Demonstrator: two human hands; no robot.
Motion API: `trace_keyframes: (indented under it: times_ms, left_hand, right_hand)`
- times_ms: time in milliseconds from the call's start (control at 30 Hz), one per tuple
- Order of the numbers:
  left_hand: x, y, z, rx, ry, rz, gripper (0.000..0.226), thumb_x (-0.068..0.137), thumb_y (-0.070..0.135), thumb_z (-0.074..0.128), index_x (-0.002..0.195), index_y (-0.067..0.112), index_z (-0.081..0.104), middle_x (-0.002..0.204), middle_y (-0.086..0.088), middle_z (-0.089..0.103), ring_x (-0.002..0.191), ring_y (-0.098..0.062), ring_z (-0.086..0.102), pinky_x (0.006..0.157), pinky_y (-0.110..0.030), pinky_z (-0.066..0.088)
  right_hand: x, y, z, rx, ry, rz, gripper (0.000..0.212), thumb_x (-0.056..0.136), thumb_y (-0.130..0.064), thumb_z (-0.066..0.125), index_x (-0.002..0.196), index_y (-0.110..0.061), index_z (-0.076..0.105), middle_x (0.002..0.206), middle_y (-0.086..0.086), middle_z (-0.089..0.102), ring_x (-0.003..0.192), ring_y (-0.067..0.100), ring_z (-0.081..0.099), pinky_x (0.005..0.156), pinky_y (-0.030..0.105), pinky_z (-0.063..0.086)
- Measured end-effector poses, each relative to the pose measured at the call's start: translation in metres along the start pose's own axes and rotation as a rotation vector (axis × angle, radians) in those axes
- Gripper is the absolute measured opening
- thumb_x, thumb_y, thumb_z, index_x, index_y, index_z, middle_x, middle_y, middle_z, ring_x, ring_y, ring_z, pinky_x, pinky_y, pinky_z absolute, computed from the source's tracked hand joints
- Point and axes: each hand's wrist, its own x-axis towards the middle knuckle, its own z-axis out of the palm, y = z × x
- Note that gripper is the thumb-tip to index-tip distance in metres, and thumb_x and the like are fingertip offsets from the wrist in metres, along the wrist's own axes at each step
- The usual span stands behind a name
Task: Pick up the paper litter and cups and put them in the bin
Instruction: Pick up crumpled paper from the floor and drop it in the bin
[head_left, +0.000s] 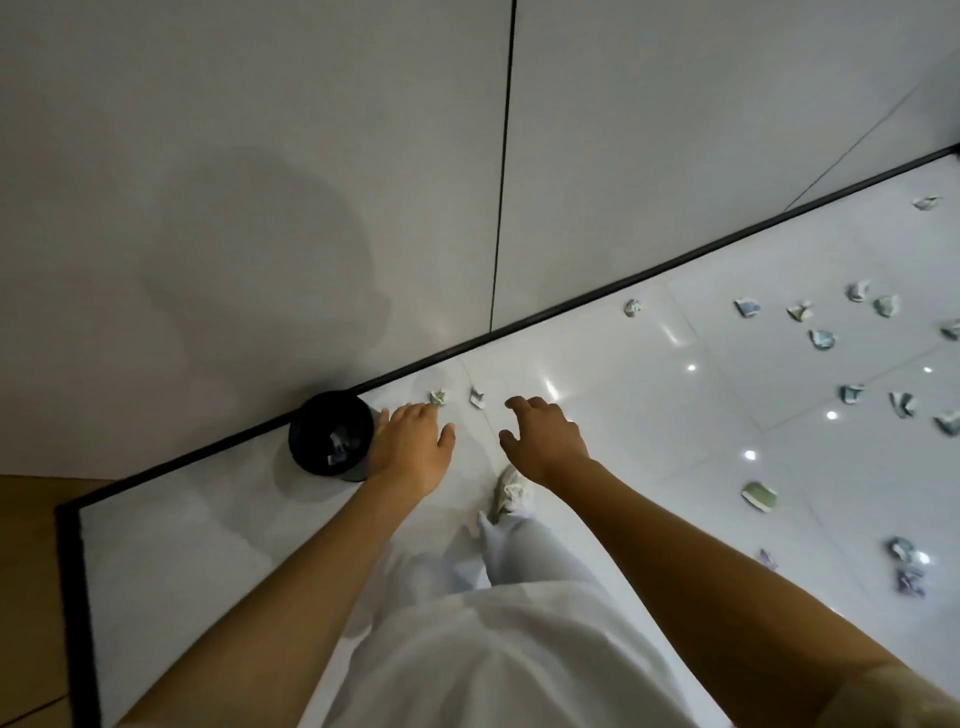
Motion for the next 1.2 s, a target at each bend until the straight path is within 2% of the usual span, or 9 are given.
trace_keyframes:
  times_ms: [200, 300, 433, 633, 867, 1000, 1200]
  left_hand:
    - [0.069, 0.011, -0.010, 0.000, -0.023, -0.012, 0.049, 0.100, 0.041, 0.031, 0.139, 0.013, 0.042, 0.141, -0.004, 0.049, 0.132, -0.019, 0.041, 0.116, -0.043, 0.022]
    - [0.099, 0.009, -0.006, 0.020, -0.060, -0.030, 0.050, 0.101, 0.041, 0.029, 0.142, 0.014, 0.038, 0.145, -0.004, 0.044, 0.137, -0.019, 0.035, 0.119, -0.043, 0.017]
    - [0.138, 0.003, 0.011, 0.082, -0.114, 0.000, 0.053, 0.101, 0.043, 0.026, 0.146, 0.015, 0.032, 0.152, -0.004, 0.034, 0.143, -0.020, 0.025, 0.120, -0.041, 0.008]
    - [0.202, -0.013, 0.056, 0.070, -0.167, 0.034, 0.054, 0.101, 0.042, 0.025, 0.147, 0.014, 0.029, 0.155, -0.005, 0.029, 0.145, -0.019, 0.021, 0.121, -0.040, 0.008]
    - [0.286, -0.039, 0.149, 0.107, -0.223, 0.035, 0.056, 0.102, 0.045, 0.021, 0.150, 0.016, 0.022, 0.157, -0.004, 0.023, 0.147, -0.020, 0.015, 0.121, -0.041, 0.005]
    - [0.338, -0.052, 0.231, 0.109, -0.254, 0.019, 0.057, 0.101, 0.046, 0.019, 0.151, 0.017, 0.020, 0.158, -0.003, 0.020, 0.147, -0.020, 0.013, 0.121, -0.040, 0.004]
    - [0.401, -0.073, 0.358, 0.038, -0.224, -0.001, 0.054, 0.102, 0.042, 0.024, 0.149, 0.015, 0.026, 0.156, -0.003, 0.026, 0.146, -0.019, 0.017, 0.121, -0.037, 0.005]
  right_hand:
    - [0.077, 0.008, -0.026, -0.019, -0.037, -0.029, 0.052, 0.096, -0.033, 0.047, 0.144, -0.017, 0.036, 0.139, 0.009, 0.047, 0.126, 0.029, 0.045, 0.098, 0.042, 0.042]
    - [0.114, 0.011, -0.025, -0.015, -0.058, -0.022, 0.052, 0.096, -0.032, 0.048, 0.144, -0.017, 0.035, 0.141, 0.009, 0.045, 0.127, 0.029, 0.044, 0.099, 0.042, 0.042]
    - [0.156, 0.015, -0.009, 0.010, -0.055, -0.005, 0.052, 0.096, -0.031, 0.049, 0.144, -0.016, 0.036, 0.141, 0.009, 0.045, 0.126, 0.029, 0.045, 0.098, 0.042, 0.043]
    - [0.216, 0.024, 0.038, 0.022, -0.085, 0.022, 0.052, 0.096, -0.030, 0.047, 0.144, -0.017, 0.035, 0.141, 0.007, 0.045, 0.124, 0.027, 0.045, 0.097, 0.041, 0.042]
    - [0.310, 0.053, 0.136, 0.027, -0.128, 0.024, 0.051, 0.096, -0.030, 0.047, 0.144, -0.017, 0.035, 0.143, 0.007, 0.043, 0.127, 0.028, 0.041, 0.099, 0.041, 0.040]
    - [0.370, 0.086, 0.205, 0.034, -0.124, 0.036, 0.053, 0.096, -0.029, 0.047, 0.145, -0.016, 0.034, 0.143, 0.008, 0.042, 0.127, 0.030, 0.041, 0.100, 0.042, 0.040]
    - [0.458, 0.141, 0.302, 0.013, -0.121, 0.032, 0.054, 0.095, -0.029, 0.050, 0.145, -0.017, 0.033, 0.145, 0.008, 0.039, 0.128, 0.030, 0.039, 0.099, 0.042, 0.040]
